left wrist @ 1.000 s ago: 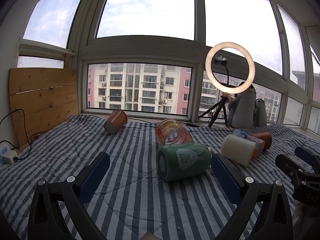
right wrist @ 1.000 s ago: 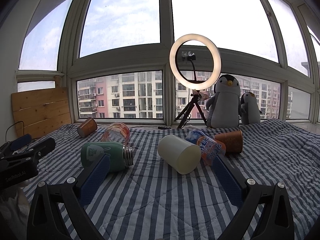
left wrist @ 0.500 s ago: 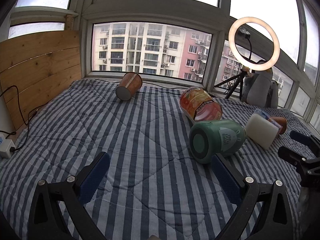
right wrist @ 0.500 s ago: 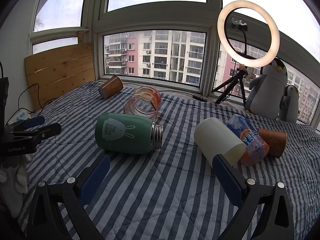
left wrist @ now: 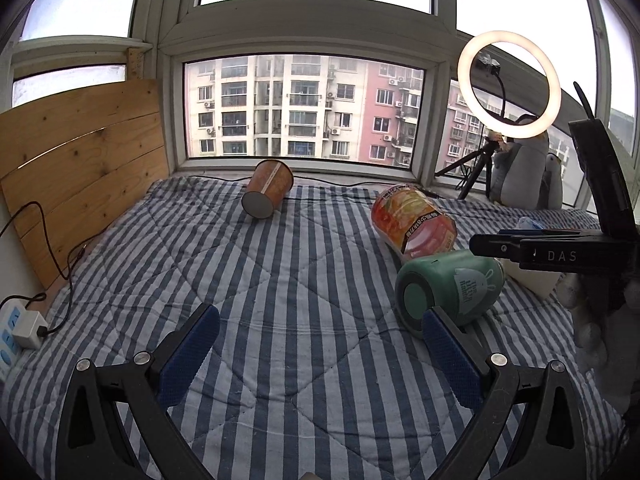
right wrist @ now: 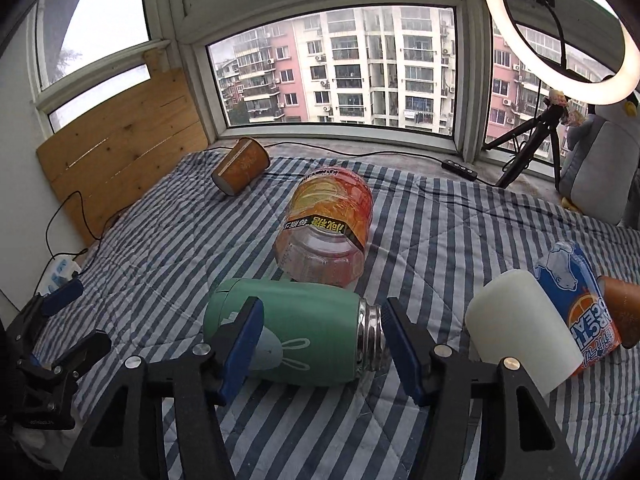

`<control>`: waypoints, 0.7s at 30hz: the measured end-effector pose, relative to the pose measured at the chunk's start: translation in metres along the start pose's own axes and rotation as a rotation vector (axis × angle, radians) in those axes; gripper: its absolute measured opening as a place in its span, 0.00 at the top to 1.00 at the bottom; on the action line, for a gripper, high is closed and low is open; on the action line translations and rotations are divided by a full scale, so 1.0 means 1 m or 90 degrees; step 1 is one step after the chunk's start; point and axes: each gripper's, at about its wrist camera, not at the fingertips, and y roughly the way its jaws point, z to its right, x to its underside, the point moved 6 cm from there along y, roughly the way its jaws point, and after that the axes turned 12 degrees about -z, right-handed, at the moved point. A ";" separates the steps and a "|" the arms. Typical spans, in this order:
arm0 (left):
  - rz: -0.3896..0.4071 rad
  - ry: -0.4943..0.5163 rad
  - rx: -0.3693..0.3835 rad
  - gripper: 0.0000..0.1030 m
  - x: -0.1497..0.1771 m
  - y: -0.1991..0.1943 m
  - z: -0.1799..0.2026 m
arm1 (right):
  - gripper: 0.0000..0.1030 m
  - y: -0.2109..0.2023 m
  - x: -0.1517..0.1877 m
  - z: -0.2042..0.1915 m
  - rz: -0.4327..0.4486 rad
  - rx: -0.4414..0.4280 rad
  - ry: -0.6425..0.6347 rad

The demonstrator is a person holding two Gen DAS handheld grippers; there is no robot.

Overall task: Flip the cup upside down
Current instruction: 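Move the right gripper toward the mint-green thermos bottle lying on its side, then close the right gripper around the body of the green bottle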

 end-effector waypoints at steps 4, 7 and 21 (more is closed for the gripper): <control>0.006 -0.016 -0.011 0.01 -0.002 -0.002 -0.018 | 0.45 0.026 -0.021 -0.024 -0.037 -0.007 -0.036; 0.009 -0.029 -0.014 0.01 -0.002 -0.003 -0.031 | 0.46 0.046 -0.031 -0.037 -0.070 -0.007 -0.052; 0.015 -0.046 0.020 0.01 0.008 -0.011 -0.038 | 0.46 0.006 0.019 -0.051 -0.110 -0.035 -0.133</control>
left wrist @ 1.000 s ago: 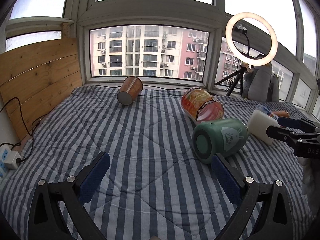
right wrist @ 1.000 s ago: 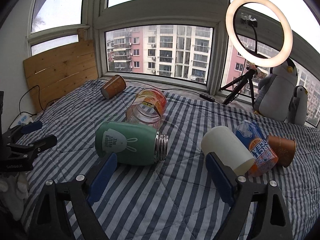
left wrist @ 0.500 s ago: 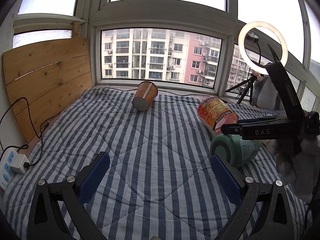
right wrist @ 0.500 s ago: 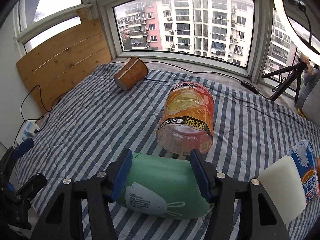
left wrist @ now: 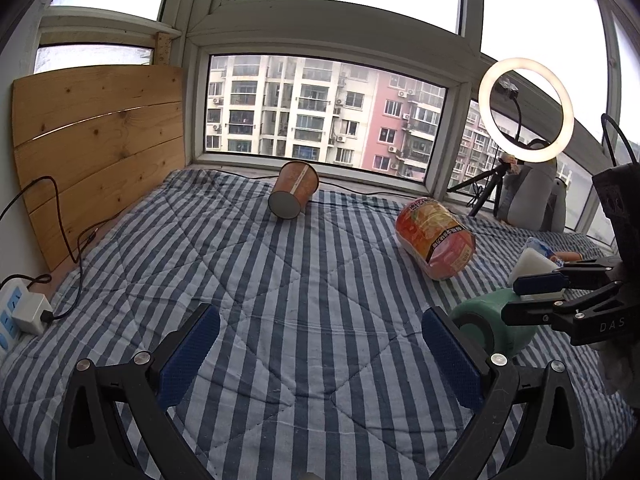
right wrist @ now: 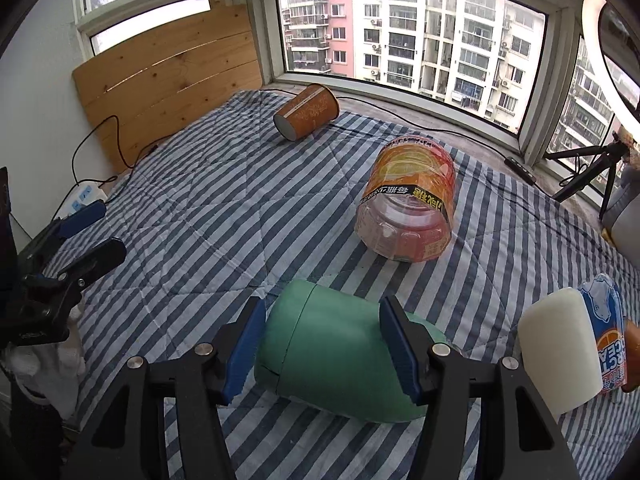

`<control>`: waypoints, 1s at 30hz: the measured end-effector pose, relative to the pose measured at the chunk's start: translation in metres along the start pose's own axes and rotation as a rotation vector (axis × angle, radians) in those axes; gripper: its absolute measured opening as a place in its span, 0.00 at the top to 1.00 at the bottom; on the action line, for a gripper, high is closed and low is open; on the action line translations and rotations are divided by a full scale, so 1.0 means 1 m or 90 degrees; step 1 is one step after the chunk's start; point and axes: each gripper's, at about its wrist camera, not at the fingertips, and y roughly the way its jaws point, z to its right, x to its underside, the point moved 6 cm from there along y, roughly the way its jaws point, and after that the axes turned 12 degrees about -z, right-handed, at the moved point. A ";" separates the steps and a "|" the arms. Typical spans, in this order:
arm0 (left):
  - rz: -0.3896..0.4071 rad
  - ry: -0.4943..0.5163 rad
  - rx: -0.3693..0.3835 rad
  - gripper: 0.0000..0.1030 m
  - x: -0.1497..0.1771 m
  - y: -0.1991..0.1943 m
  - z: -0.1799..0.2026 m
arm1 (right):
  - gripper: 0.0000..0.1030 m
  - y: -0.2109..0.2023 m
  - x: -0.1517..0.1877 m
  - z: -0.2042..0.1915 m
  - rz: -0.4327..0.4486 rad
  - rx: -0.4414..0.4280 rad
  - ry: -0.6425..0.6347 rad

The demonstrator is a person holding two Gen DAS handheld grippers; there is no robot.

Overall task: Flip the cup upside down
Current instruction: 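Close the right gripper around the body of the green bottle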

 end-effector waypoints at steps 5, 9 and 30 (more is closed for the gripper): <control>-0.006 0.002 0.021 0.01 0.013 -0.010 0.014 | 0.46 -0.028 0.027 -0.016 -0.027 -0.054 -0.069; -0.020 0.019 0.042 0.01 0.029 -0.014 0.036 | 0.28 -0.043 0.023 -0.011 0.004 -0.009 -0.103; -0.175 0.143 0.184 0.13 0.071 0.042 0.184 | 0.23 0.010 0.004 0.017 -0.058 -0.116 -0.120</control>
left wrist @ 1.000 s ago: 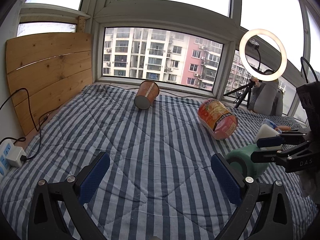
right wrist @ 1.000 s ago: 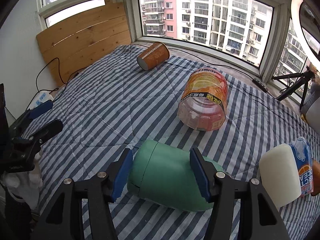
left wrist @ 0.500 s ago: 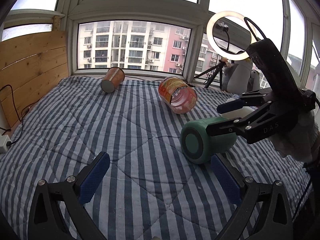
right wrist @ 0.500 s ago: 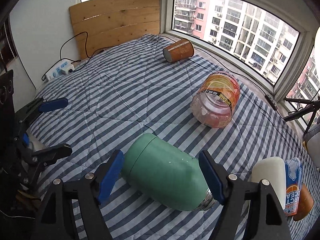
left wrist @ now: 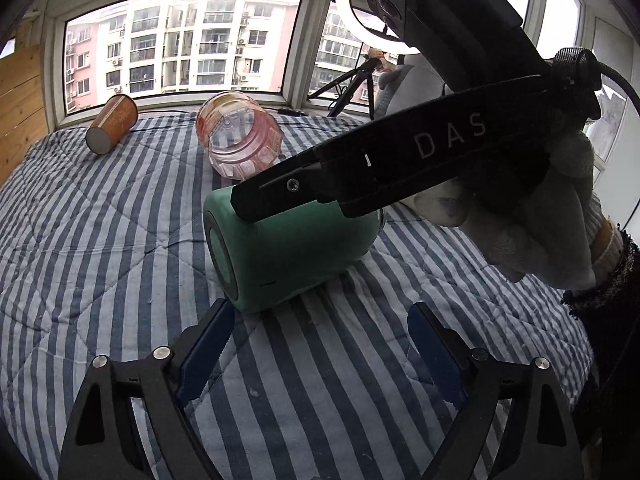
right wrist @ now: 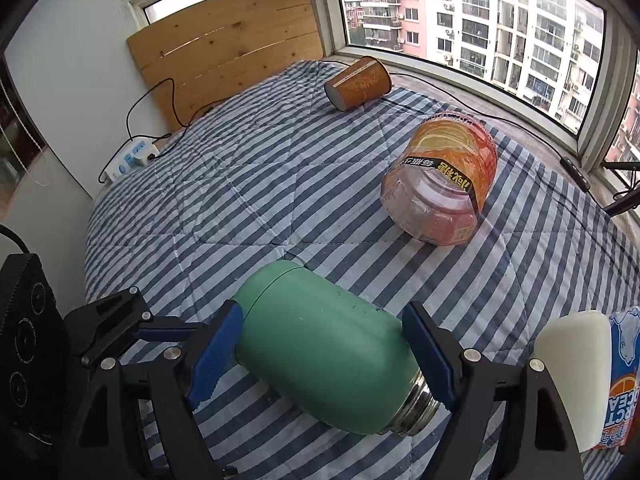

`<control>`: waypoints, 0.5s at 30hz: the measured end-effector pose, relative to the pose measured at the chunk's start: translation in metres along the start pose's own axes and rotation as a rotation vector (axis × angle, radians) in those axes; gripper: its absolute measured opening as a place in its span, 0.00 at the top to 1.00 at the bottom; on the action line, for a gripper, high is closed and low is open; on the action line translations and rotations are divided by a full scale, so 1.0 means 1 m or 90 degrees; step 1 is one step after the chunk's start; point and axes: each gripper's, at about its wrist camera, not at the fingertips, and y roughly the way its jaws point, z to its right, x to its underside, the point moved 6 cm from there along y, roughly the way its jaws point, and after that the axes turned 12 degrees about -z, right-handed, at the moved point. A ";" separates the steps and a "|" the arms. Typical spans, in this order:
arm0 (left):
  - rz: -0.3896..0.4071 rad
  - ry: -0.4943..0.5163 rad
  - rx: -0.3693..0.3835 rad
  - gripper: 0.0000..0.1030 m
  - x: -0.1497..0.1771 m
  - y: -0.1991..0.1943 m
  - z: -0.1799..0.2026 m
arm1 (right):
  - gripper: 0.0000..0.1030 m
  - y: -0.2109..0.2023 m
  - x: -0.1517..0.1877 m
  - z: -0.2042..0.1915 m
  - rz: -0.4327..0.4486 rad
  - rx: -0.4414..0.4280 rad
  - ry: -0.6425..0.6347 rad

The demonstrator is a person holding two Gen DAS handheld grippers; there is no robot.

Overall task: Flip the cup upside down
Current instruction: 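Close the right gripper around the body of the green bottle, then lift the green bottle with the right gripper and turn its threaded mouth downward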

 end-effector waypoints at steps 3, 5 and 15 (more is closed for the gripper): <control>-0.012 -0.004 -0.013 0.13 -0.007 0.008 -0.002 | 0.23 0.004 -0.004 -0.002 -0.005 -0.011 -0.007; -0.009 -0.015 -0.016 0.13 -0.010 0.009 -0.006 | 0.23 0.005 -0.004 -0.001 -0.008 -0.019 -0.006; 0.008 -0.028 -0.046 0.13 -0.022 0.005 -0.021 | 0.18 0.009 0.018 0.007 -0.044 -0.072 0.002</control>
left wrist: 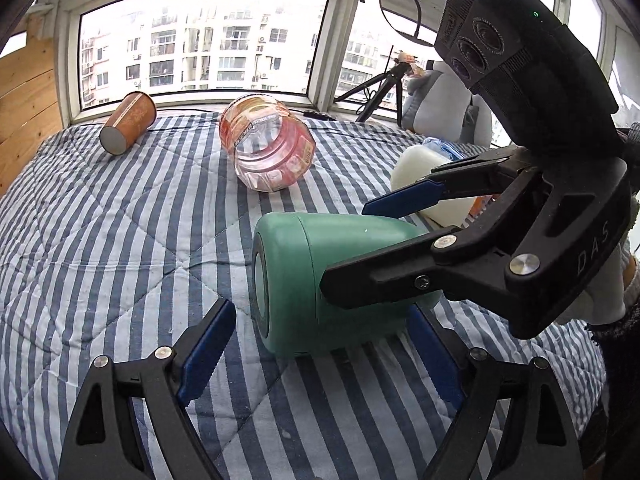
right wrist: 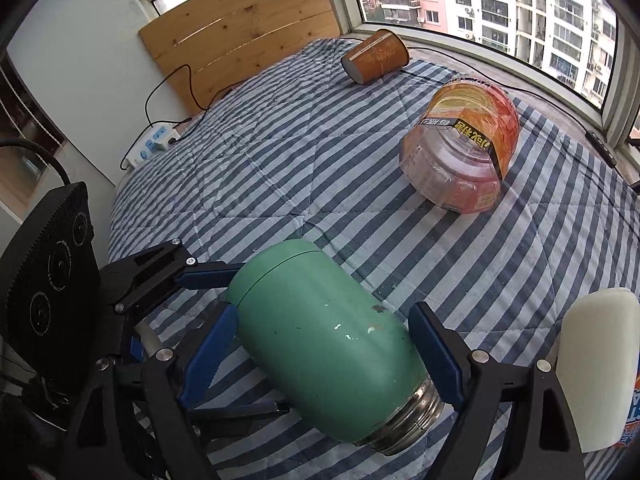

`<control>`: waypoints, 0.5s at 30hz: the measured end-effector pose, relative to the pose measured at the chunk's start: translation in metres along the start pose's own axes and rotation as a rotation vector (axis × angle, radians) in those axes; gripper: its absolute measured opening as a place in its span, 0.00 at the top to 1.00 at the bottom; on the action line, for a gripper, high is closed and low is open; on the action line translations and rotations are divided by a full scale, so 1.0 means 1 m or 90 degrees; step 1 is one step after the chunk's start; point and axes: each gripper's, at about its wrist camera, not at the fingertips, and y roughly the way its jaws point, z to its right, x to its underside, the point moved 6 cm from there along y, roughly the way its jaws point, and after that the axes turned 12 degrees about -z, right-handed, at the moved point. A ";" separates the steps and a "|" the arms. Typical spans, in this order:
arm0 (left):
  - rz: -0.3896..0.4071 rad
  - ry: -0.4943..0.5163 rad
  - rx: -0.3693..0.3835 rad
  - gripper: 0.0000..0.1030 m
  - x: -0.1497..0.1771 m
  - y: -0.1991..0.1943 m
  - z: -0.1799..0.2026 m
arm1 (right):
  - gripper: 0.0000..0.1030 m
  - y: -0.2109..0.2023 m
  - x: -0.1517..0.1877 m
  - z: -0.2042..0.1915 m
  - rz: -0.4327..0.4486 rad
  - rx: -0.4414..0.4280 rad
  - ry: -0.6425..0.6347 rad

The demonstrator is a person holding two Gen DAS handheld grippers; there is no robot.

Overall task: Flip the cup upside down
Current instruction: 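Lift the green bottle with the right gripper and turn its threaded mouth downward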

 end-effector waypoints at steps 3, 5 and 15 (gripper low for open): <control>0.003 0.011 -0.004 0.14 0.005 -0.006 -0.001 | 0.18 -0.002 0.007 0.005 -0.001 -0.008 0.020; 0.009 0.016 -0.019 0.14 0.010 -0.013 -0.005 | 0.17 -0.003 0.013 0.004 0.000 -0.017 0.026; 0.007 -0.022 0.031 0.13 0.023 -0.048 -0.042 | 0.17 -0.021 0.042 -0.028 0.018 -0.073 0.022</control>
